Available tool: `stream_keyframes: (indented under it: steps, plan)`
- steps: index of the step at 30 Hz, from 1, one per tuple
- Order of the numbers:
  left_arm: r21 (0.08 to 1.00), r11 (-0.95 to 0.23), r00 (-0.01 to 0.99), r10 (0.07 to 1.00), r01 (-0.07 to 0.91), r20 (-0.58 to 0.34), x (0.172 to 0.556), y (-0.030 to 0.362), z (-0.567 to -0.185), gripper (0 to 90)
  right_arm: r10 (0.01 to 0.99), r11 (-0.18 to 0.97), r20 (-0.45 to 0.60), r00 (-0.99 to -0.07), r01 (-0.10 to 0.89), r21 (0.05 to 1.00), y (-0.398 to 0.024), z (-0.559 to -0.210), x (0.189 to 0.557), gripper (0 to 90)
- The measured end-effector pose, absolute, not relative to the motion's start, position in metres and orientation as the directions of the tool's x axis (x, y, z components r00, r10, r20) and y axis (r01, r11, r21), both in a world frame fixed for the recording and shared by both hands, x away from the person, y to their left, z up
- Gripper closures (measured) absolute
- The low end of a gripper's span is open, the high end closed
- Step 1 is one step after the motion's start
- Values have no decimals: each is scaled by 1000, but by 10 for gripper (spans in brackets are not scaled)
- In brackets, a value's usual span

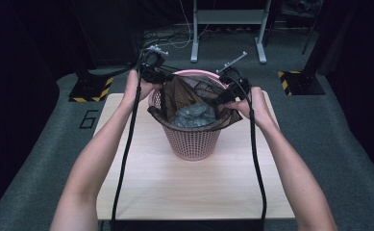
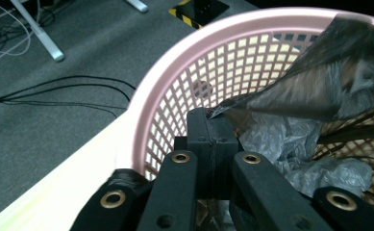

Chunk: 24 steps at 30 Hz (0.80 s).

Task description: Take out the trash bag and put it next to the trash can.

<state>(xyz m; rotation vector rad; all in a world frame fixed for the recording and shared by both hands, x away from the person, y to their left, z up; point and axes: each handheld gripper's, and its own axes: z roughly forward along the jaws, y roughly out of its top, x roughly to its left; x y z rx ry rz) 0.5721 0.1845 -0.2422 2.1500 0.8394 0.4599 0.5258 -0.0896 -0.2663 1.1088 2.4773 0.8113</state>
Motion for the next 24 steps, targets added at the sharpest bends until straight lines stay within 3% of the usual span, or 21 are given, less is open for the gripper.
stream_keyframes:
  steps: [4, 6, 13, 19, 22, 24]
  plan:
    - [781, -466, 740, 673, 414, 9, 570, 188, -243, 900, 778, 546, -81, -624, 605, 580, -89, -271, 529, 810]
    - [787, -459, 755, 655, 412, -13, 568, 187, -244, 900, 778, 535, -65, -625, 605, 589, -91, -271, 531, 895]
    - [809, -445, 804, 593, 385, -56, 563, 182, -246, 897, 744, 425, 97, -661, 580, 695, -85, -251, 532, 900]
    - [830, -411, 834, 540, 378, -113, 563, 183, -247, 854, 714, 406, 109, -692, 535, 741, -67, -227, 529, 900]
    - [839, -399, 852, 505, 369, -135, 563, 183, -248, 790, 712, 396, 107, -694, 523, 755, -58, -221, 533, 900]
    - [842, -396, 864, 481, 367, -151, 563, 181, -248, 692, 711, 382, 117, -694, 520, 764, -53, -218, 536, 900]
